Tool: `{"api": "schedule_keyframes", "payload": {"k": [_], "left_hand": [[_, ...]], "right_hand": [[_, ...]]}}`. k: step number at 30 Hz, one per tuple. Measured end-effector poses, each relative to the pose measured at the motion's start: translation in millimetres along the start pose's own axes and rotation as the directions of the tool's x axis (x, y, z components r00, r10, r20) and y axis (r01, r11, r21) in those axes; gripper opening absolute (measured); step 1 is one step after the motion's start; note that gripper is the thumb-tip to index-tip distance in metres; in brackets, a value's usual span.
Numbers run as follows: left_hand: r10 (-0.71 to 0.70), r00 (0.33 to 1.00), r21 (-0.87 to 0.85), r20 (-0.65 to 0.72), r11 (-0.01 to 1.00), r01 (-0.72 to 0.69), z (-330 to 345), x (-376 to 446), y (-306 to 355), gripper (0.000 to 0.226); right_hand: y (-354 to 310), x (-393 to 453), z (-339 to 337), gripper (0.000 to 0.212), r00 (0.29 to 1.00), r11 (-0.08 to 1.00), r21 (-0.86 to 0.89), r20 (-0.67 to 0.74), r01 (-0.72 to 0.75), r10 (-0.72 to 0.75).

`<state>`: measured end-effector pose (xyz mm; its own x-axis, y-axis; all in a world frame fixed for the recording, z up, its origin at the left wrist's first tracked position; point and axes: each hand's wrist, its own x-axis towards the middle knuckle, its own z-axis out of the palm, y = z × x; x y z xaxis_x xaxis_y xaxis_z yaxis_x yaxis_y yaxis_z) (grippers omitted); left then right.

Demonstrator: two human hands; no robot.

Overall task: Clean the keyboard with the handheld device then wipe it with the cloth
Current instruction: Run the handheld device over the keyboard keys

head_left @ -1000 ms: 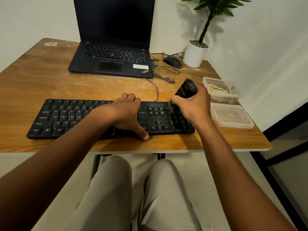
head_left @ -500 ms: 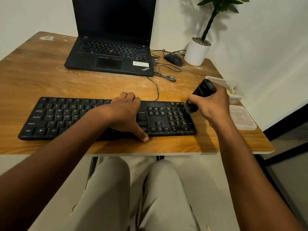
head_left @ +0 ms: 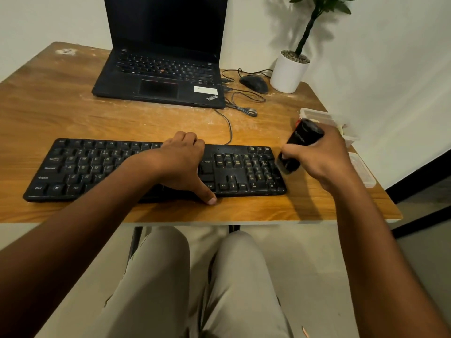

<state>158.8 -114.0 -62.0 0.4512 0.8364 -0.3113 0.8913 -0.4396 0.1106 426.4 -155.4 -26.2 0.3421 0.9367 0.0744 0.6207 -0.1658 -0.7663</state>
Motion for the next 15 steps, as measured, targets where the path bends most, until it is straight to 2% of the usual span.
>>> {"api": "schedule_keyframes", "payload": {"k": [2,4,8,12,15], "left_hand": [[-0.008,1.0,-0.003,0.005,1.0,0.008,-1.1,-1.1,0.9,0.135],[-0.014,1.0,-0.008,0.007,1.0,0.015,-1.8,-2.3,0.8,0.135],[-0.021,1.0,-0.01,0.007,1.0,0.021,-1.0,-2.7,1.1,0.136],[-0.012,1.0,-0.014,0.0,1.0,0.012,0.8,-1.5,0.4,0.136],[-0.012,1.0,-0.02,-0.004,1.0,0.012,0.5,-1.7,0.5,0.136]], "right_hand": [[-8.7,12.5,11.0,0.032,0.995,0.999,0.028,-0.096,0.02,-0.017],[-16.1,23.1,26.6,0.028,0.992,0.998,0.04,-0.121,0.052,-0.047],[-11.3,17.2,40.7,0.028,0.999,0.999,0.028,-0.043,0.028,-0.027],[11.1,-18.2,20.2,0.028,0.999,0.998,0.051,0.04,-0.026,0.024],[19.3,-36.2,4.0,0.025,0.997,0.981,0.188,0.06,-0.051,0.04]]}}
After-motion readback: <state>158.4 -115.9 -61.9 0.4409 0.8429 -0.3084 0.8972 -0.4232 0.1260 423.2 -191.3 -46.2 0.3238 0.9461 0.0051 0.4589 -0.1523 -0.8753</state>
